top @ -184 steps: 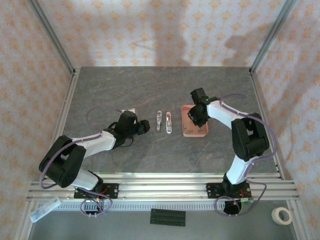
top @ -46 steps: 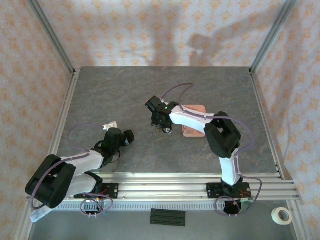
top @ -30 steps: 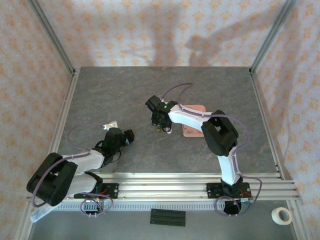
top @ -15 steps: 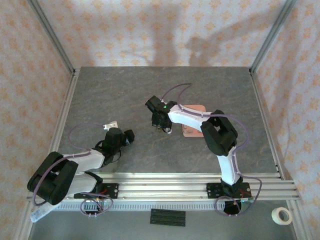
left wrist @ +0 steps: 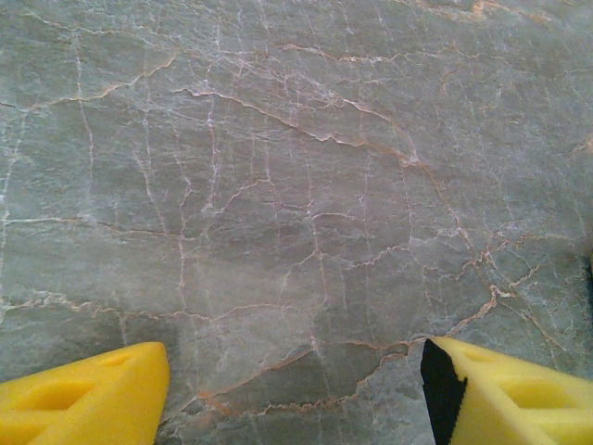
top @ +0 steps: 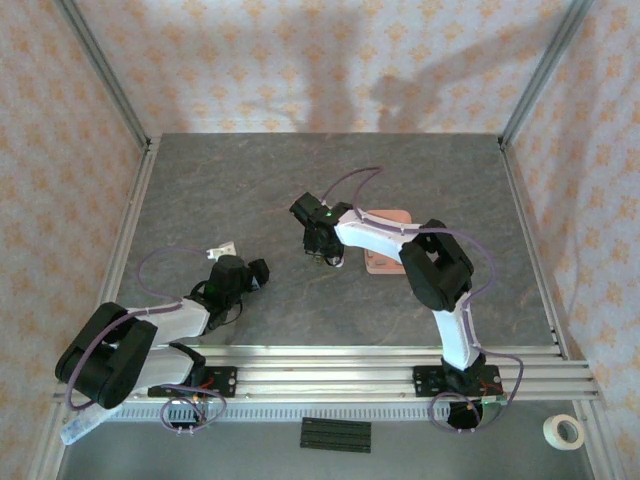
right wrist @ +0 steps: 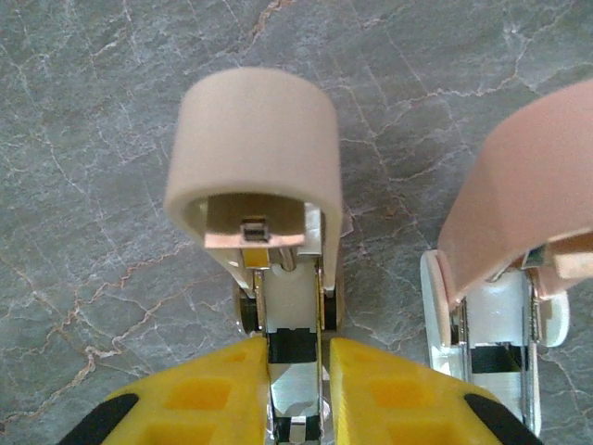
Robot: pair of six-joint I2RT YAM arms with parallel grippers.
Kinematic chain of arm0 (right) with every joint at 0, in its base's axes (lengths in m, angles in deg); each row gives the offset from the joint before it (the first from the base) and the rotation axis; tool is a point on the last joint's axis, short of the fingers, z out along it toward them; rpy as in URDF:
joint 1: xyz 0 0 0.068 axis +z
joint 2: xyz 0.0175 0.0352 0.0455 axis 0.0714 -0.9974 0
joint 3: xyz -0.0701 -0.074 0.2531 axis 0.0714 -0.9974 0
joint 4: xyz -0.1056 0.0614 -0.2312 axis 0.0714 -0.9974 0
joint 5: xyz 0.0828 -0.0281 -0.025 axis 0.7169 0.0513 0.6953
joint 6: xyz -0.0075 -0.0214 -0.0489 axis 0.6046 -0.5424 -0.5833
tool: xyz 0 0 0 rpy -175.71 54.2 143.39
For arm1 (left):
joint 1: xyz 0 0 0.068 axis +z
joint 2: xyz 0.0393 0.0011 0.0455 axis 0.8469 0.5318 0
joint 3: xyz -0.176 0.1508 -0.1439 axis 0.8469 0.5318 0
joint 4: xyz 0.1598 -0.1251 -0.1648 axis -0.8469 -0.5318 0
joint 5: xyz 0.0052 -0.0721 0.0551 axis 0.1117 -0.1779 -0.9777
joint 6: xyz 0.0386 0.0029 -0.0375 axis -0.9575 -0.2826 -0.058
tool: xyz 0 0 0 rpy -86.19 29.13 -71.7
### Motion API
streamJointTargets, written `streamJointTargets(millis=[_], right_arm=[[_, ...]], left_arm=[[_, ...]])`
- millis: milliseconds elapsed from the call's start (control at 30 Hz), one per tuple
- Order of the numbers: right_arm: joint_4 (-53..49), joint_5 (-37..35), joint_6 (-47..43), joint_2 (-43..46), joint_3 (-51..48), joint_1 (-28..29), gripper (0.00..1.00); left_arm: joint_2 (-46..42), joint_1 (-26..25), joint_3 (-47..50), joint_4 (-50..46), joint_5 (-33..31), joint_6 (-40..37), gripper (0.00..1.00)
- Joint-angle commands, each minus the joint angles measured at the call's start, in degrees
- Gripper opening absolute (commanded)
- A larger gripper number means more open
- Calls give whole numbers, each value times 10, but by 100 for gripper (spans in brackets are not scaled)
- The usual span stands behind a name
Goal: Load the staples into the stapler
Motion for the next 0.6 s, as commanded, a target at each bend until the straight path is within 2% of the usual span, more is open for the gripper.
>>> streamJointTargets(millis=[0,367,567], right_arm=[[-30,-23,-4,-6,16,3,25],[-25,-24,-3,8,17,5,34],[-17,-23,-1,22,11,6,35]], left_arm=[[3,5,-9,9,-8,2,72],[-15,5,-6,-1,-11,0,72],[-33,5,-5,-12,-13,-4,72]])
